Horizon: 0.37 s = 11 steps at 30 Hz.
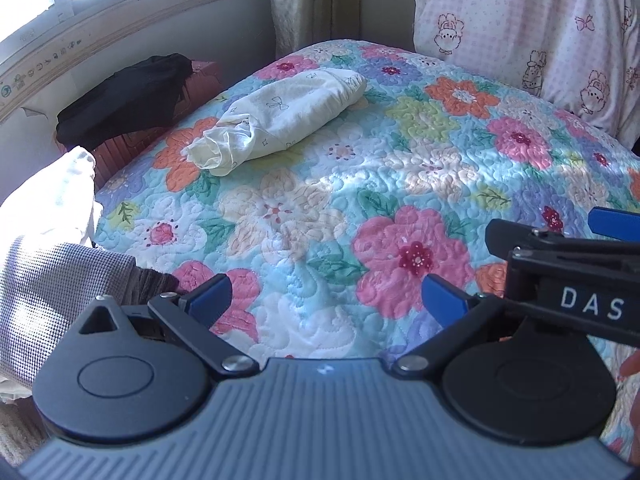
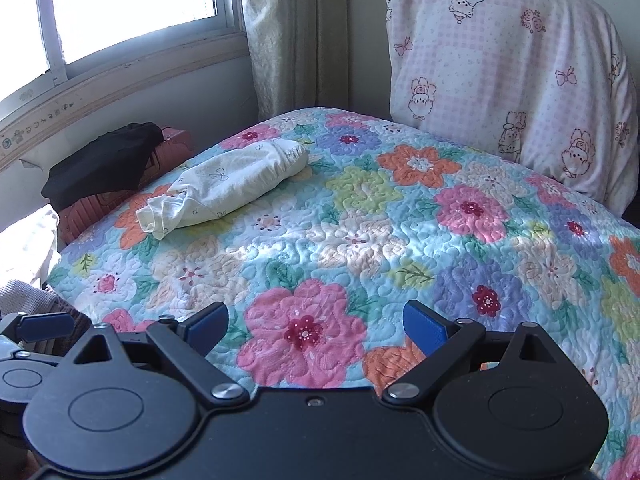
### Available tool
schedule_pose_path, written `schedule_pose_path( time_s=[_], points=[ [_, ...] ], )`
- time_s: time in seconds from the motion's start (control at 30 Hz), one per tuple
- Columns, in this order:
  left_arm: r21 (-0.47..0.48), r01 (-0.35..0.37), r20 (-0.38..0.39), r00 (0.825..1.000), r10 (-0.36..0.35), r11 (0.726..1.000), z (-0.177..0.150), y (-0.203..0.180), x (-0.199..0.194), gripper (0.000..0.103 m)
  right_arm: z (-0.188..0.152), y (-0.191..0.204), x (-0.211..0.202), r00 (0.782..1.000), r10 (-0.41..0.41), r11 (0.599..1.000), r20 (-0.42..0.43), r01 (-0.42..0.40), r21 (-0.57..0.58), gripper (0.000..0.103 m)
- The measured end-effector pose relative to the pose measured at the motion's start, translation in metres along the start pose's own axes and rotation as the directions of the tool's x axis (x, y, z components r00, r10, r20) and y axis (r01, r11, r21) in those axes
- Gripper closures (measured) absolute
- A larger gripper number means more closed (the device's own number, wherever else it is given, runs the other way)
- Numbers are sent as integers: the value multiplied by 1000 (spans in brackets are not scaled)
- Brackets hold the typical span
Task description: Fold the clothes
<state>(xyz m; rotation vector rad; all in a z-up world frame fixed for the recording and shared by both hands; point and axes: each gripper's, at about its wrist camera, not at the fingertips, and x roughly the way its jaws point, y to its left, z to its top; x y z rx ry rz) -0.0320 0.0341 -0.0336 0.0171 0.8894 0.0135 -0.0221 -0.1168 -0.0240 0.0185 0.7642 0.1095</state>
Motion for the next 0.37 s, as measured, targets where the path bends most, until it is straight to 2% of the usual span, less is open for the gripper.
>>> schedule_pose_path(
  time_s=[0.37],
  points=[
    [5, 11, -17, 1000, -11, 1000, -2, -2, 2, 0, 0, 1, -1, 1000, -6, 1000, -7, 6, -10, 7]
  ],
)
